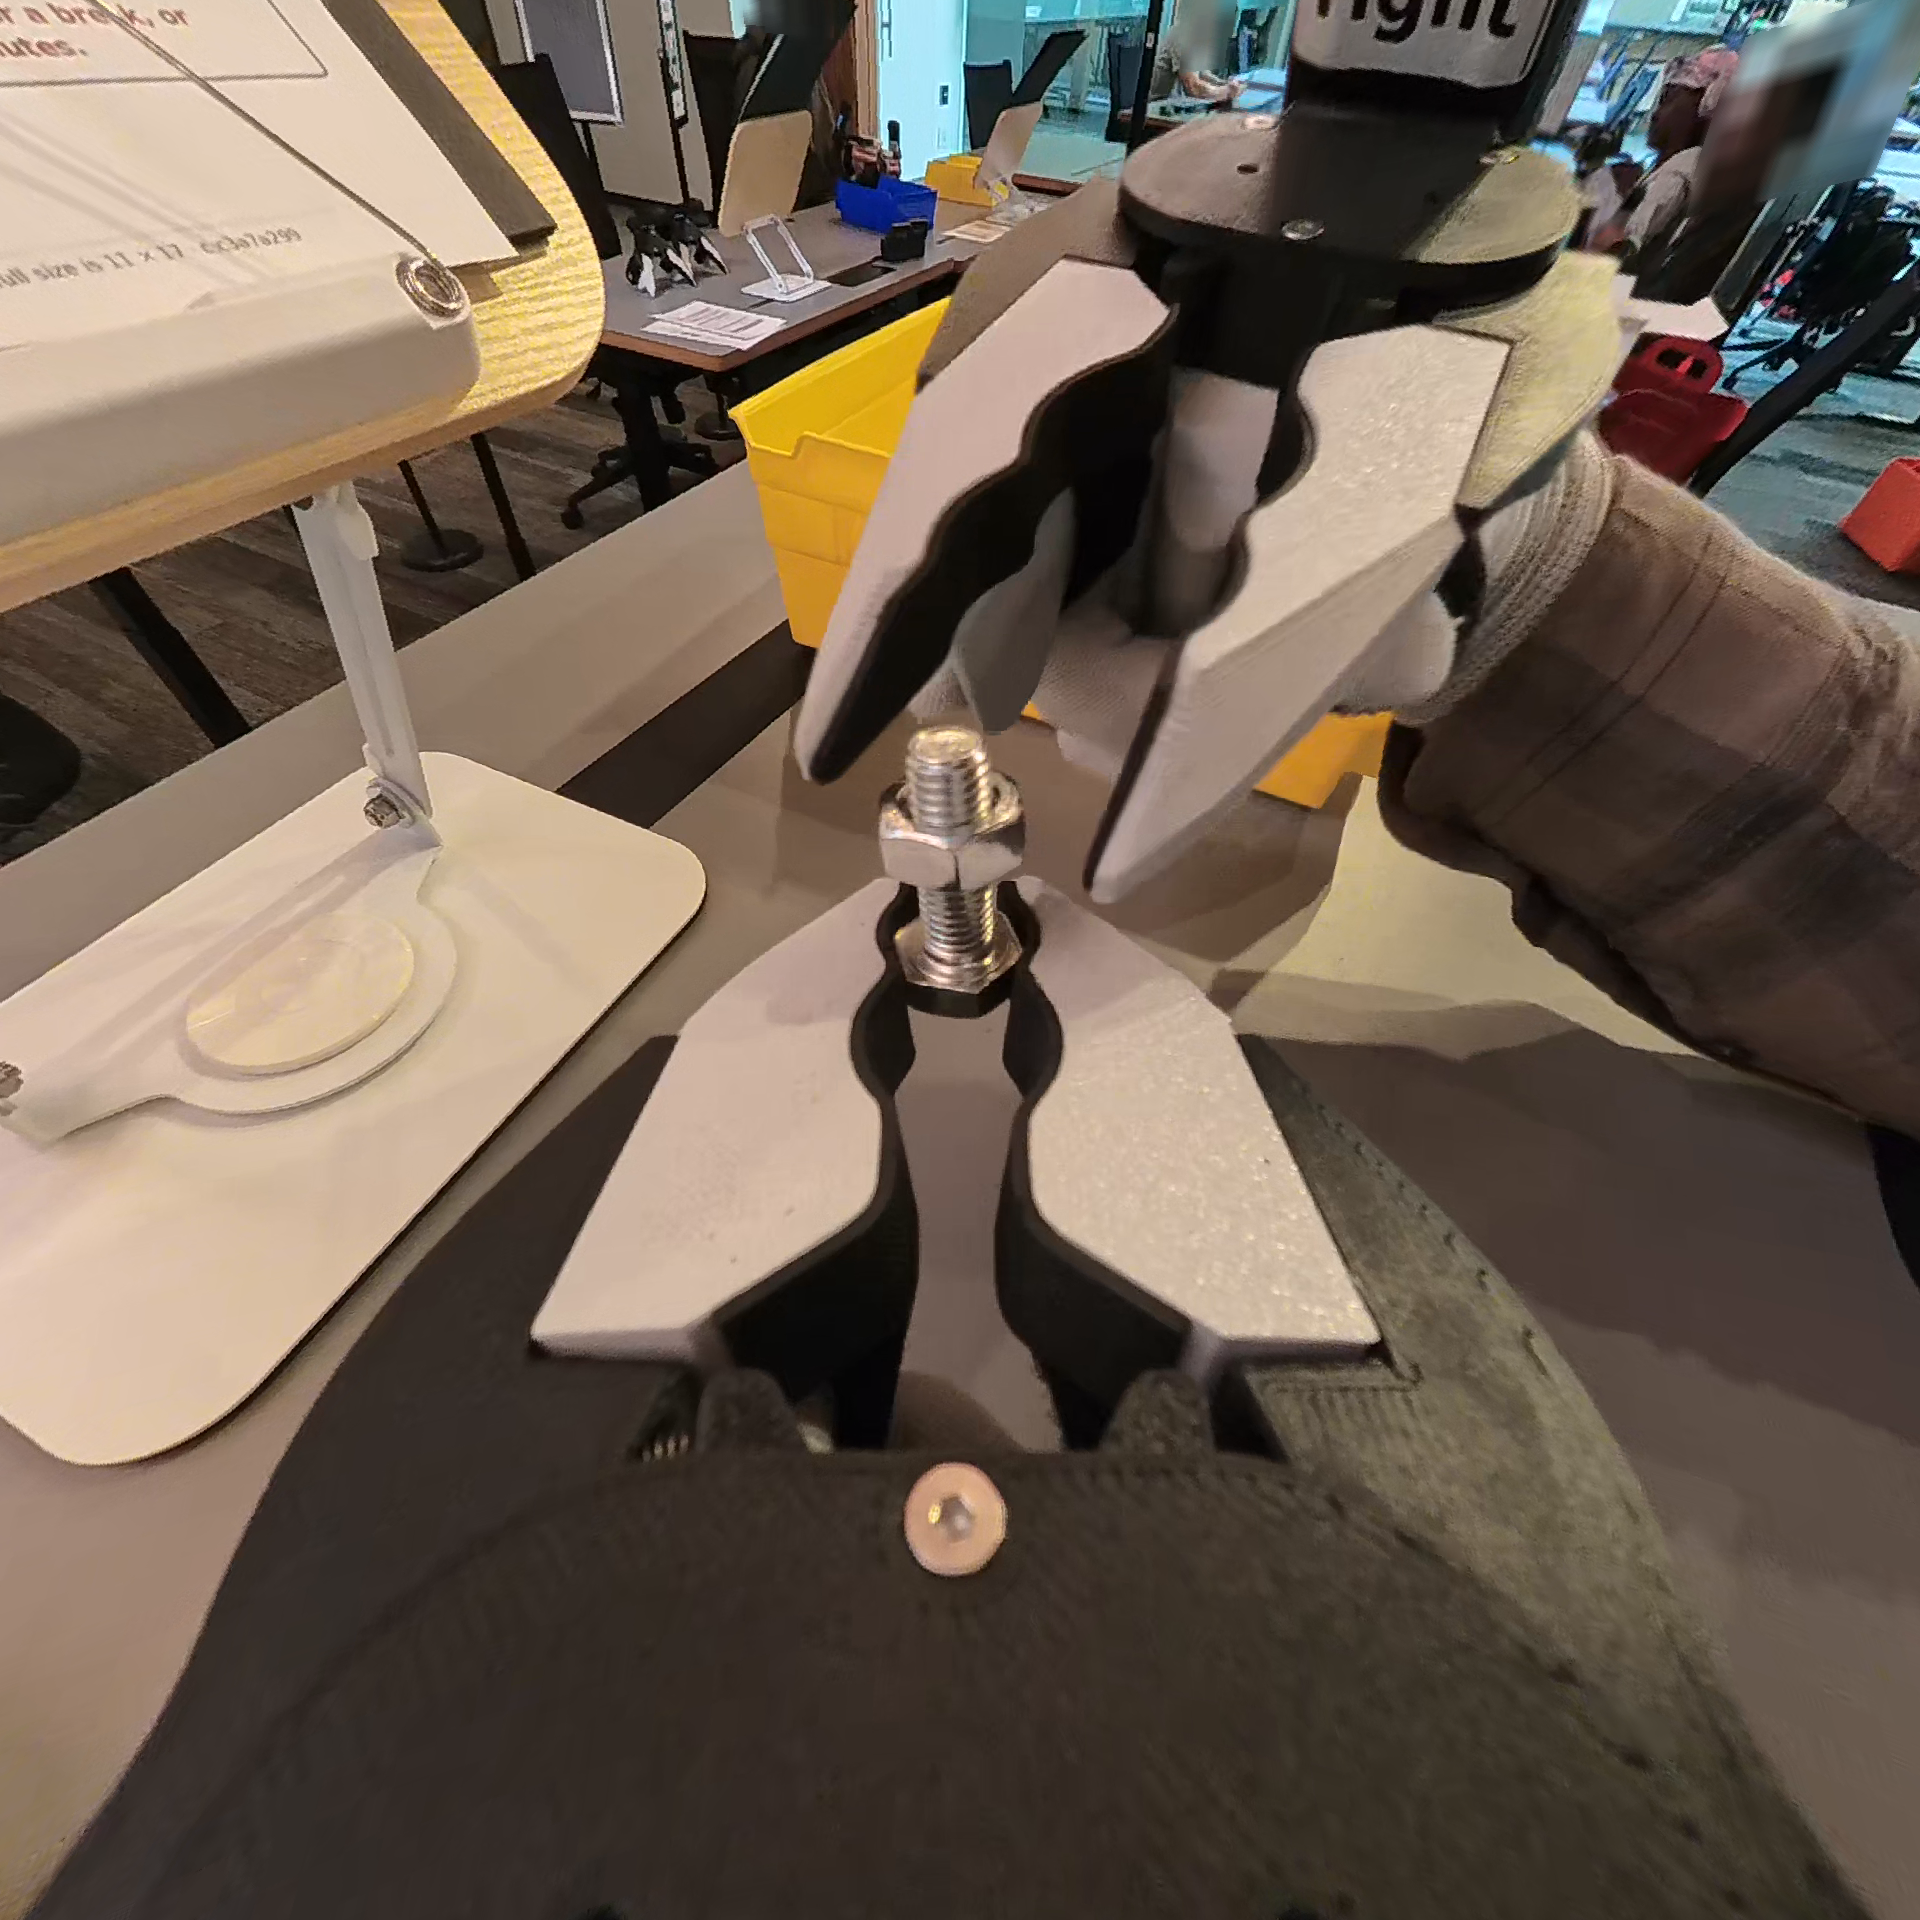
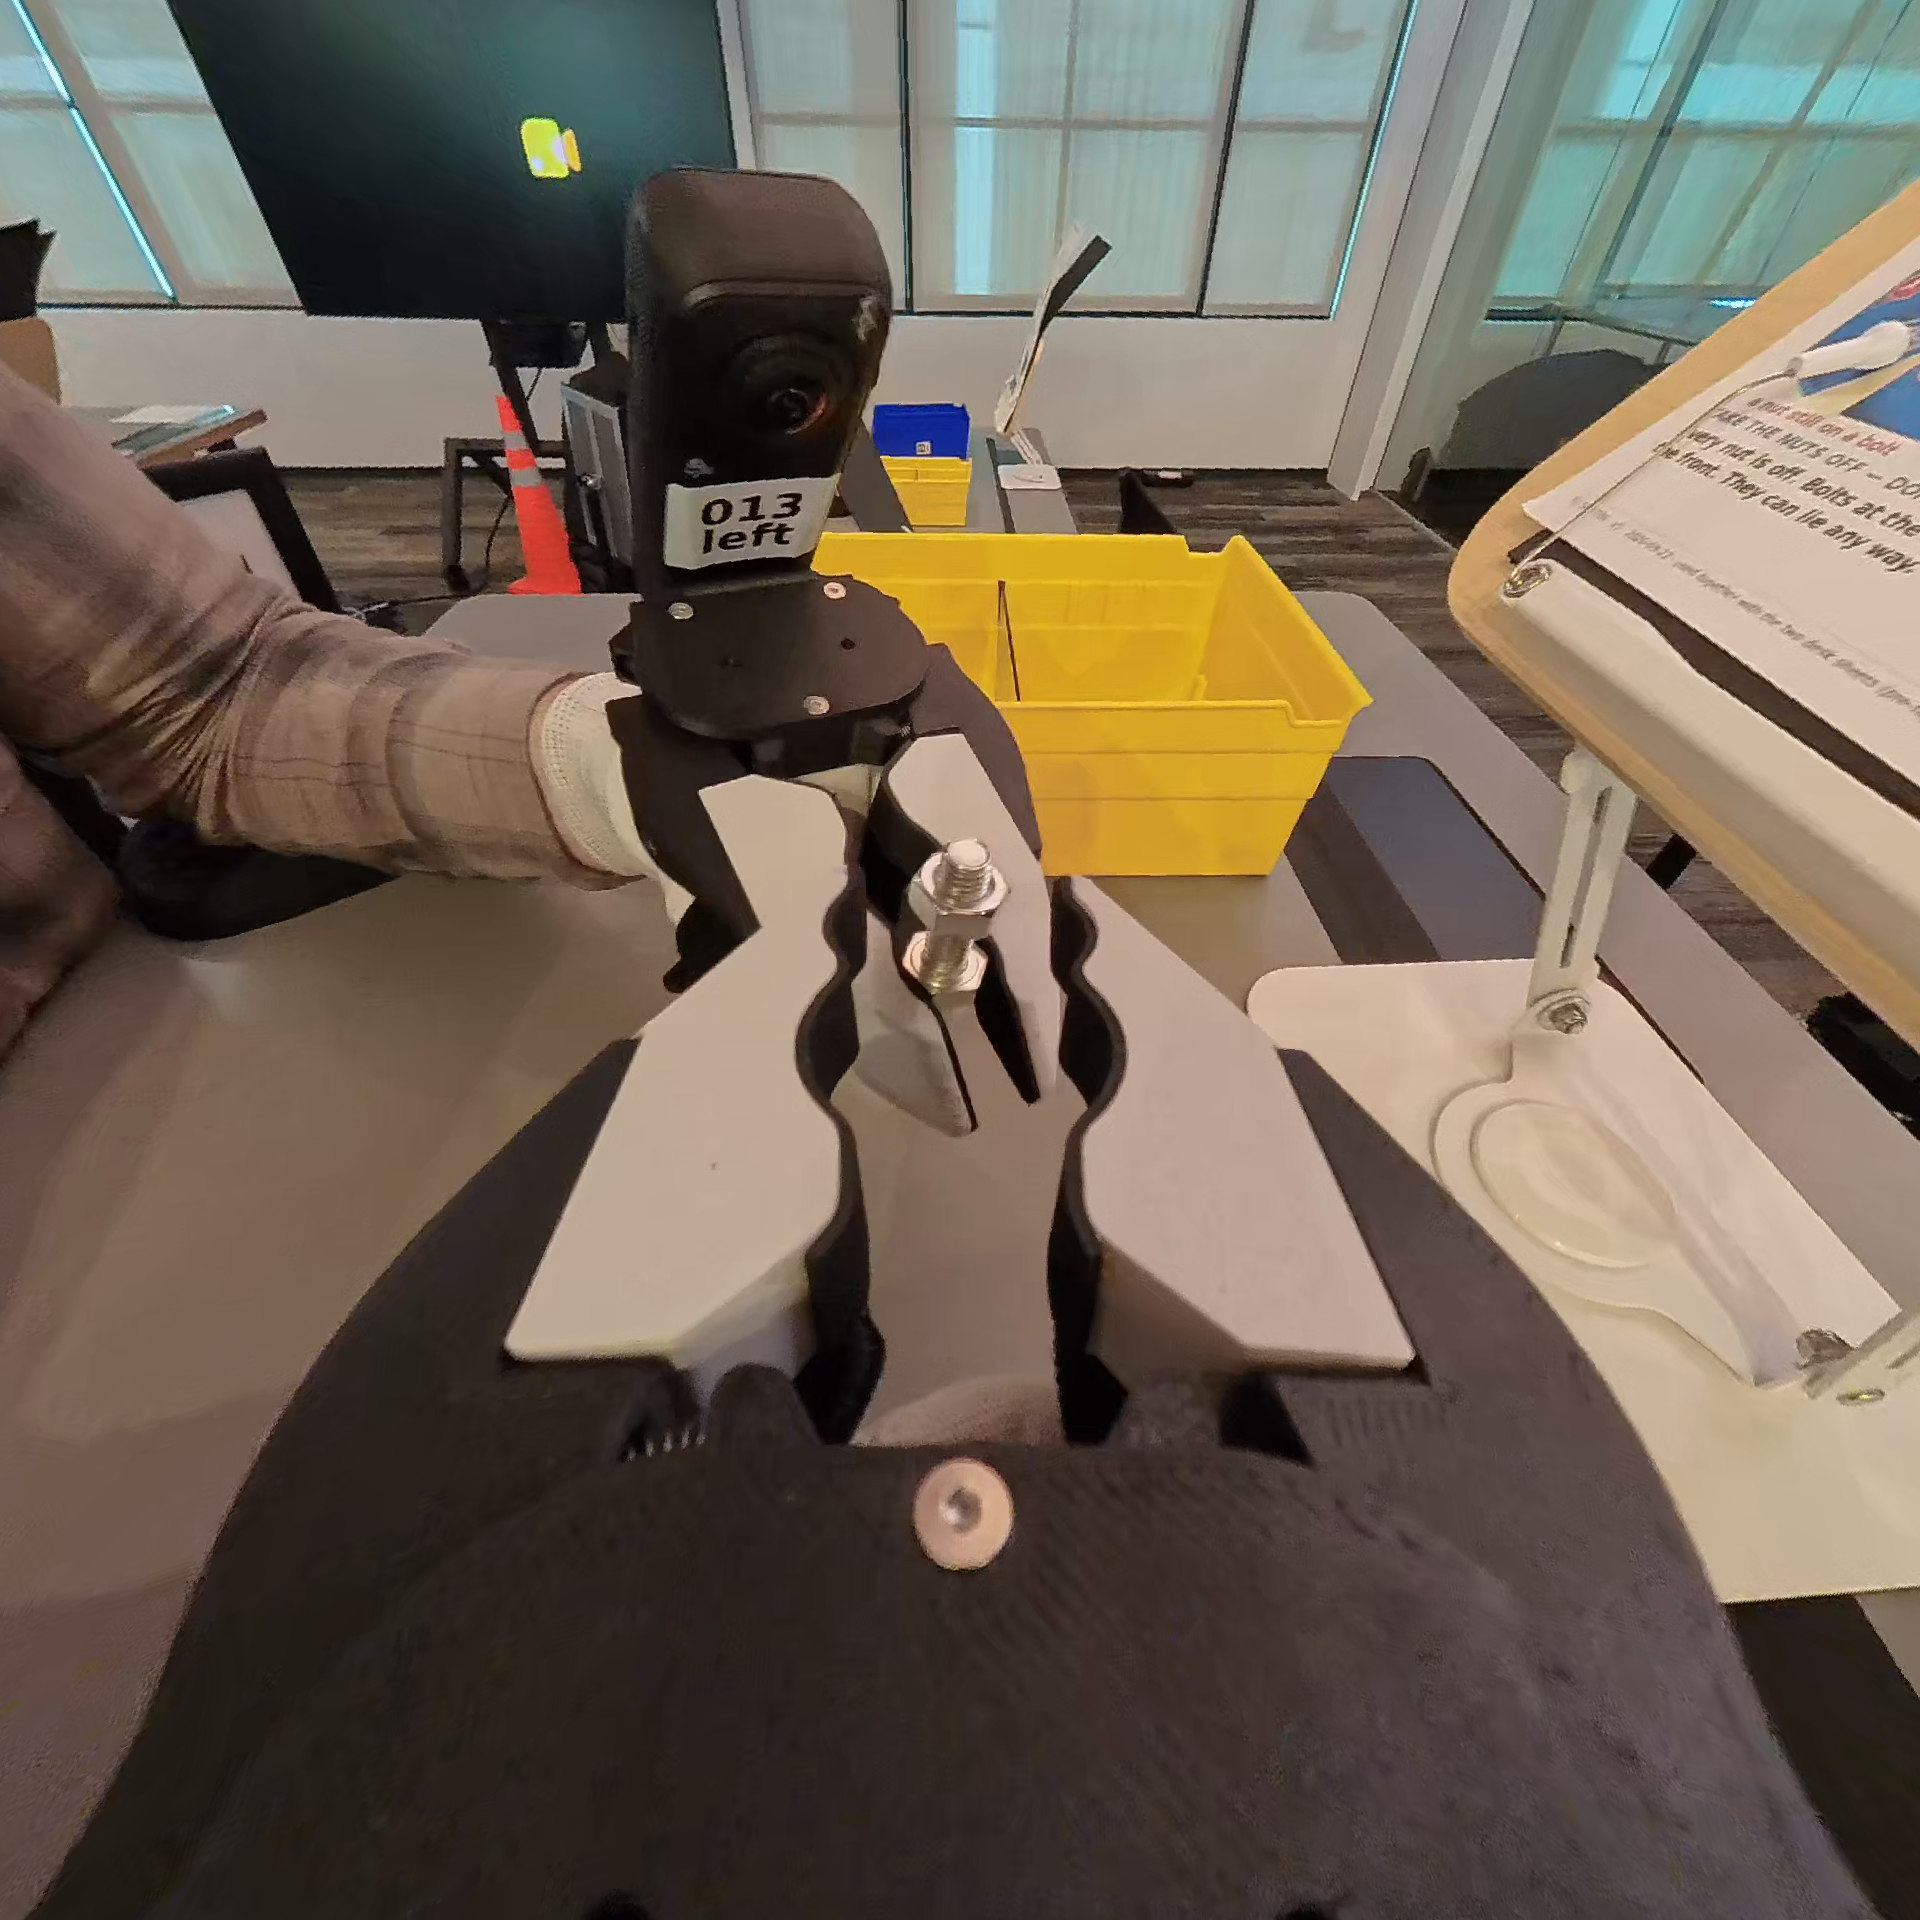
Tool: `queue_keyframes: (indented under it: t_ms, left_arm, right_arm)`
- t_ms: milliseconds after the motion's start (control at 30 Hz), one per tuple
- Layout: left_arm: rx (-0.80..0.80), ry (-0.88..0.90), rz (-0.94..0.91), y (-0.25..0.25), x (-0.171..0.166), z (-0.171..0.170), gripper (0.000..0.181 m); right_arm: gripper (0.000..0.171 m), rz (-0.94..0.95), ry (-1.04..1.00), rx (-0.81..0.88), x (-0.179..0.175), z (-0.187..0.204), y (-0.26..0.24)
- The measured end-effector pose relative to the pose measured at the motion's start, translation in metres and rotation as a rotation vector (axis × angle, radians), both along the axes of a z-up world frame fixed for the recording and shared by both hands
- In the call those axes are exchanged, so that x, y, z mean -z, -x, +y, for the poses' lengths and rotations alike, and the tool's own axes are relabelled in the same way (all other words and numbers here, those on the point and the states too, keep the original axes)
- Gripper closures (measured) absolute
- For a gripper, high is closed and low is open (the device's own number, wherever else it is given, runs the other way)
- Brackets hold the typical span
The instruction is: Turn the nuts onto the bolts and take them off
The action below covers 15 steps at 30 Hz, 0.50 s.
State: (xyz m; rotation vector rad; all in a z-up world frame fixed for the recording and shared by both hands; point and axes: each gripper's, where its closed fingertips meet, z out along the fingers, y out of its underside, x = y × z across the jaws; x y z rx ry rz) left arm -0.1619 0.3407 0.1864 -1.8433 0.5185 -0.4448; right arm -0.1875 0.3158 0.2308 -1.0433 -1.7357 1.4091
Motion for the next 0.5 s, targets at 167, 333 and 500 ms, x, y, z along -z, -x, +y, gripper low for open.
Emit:
queue_keyframes:
  t_ms: [167, 333, 500]
  left_arm:
    - [0.004, 0.0, -0.003, -0.001, -0.0002, -0.0004, 0.167]
    - [-0.001, -0.009, -0.018, 0.0007, -0.0032, 0.0, 0.167]
    - [-0.005, -0.021, -0.06, 0.0027, -0.0096, 0.0002, 0.166]
  right_arm:
    - [0.154, 0.014, 0.02, -0.018, 0.0014, -0.0041, 0.0051]
    - [0.154, 0.038, 0.035, -0.024, -0.0007, -0.0041, 0.007]
    - [0.154, 0.069, 0.064, -0.02, -0.0053, -0.0026, 0.0097]
